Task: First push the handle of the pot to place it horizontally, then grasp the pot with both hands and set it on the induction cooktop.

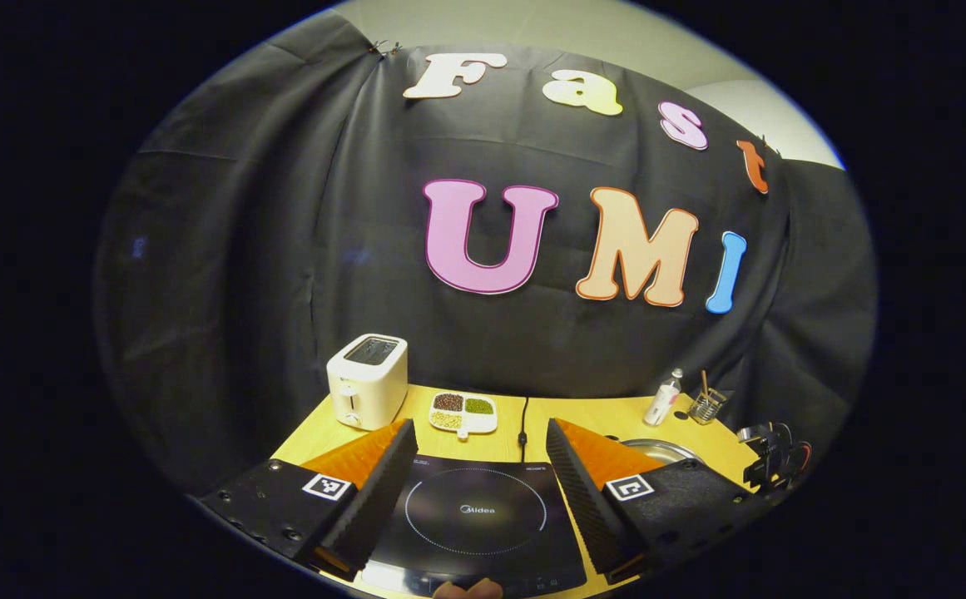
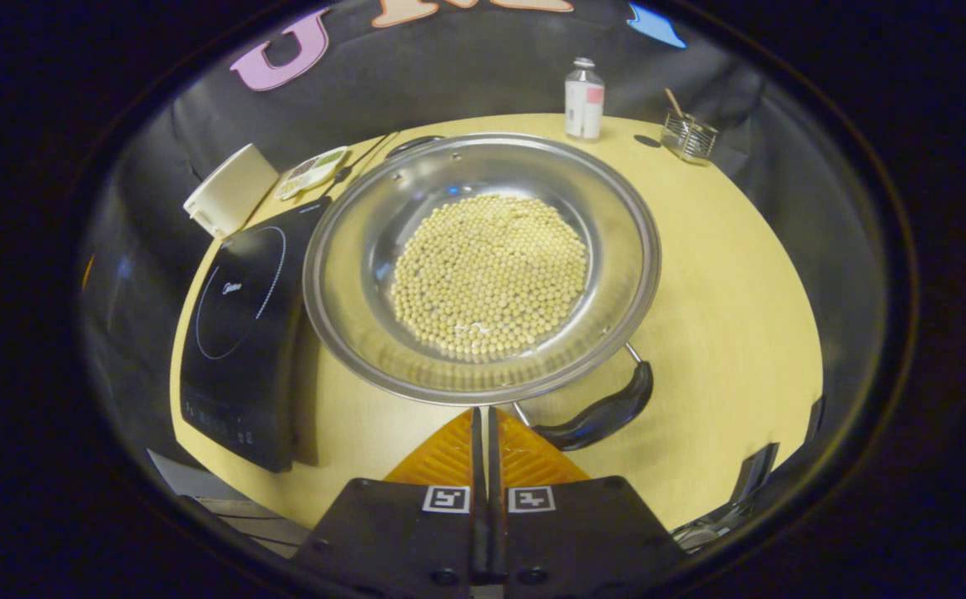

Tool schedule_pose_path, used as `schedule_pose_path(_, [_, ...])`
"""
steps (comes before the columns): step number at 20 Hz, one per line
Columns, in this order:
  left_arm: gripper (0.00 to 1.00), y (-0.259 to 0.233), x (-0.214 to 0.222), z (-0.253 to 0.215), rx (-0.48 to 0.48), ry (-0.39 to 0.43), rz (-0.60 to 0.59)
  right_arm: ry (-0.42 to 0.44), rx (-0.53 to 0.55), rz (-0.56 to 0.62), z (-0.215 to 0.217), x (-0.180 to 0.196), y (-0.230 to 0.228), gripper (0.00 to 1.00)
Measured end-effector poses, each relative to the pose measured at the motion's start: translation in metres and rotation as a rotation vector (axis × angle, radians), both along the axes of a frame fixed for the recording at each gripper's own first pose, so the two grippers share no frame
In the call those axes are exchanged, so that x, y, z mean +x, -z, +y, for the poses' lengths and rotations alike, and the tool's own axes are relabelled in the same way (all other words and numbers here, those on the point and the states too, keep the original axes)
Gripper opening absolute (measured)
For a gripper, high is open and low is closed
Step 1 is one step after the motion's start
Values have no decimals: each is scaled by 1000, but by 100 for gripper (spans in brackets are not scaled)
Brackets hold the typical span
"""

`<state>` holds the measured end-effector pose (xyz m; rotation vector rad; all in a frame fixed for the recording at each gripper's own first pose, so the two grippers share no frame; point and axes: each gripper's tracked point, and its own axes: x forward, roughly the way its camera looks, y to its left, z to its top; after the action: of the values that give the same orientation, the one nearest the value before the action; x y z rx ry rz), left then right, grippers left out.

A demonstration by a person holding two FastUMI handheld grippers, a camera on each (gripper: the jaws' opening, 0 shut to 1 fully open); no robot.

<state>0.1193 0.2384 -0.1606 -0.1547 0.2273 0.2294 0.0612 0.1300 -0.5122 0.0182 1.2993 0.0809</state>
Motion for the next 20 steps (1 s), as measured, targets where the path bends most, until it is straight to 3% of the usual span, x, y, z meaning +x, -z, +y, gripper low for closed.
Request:
schedule_pose_path(10, [95, -11, 10, -38, 58, -52, 22, -65, 19, -15, -62, 35, 5, 3])
schedule_pose_path(12, [92, -10, 12, -51, 53, -68, 29, -86, 27, -21, -75, 46, 6, 3])
schedule_pose_path(14, [96, -11, 13, -62, 48, -91, 38, -106, 26, -32, -89, 58, 8, 2])
schedule_pose_path(20, [92, -16, 19, -94, 50, -116, 53, -116, 45, -56, -126, 99, 14, 3])
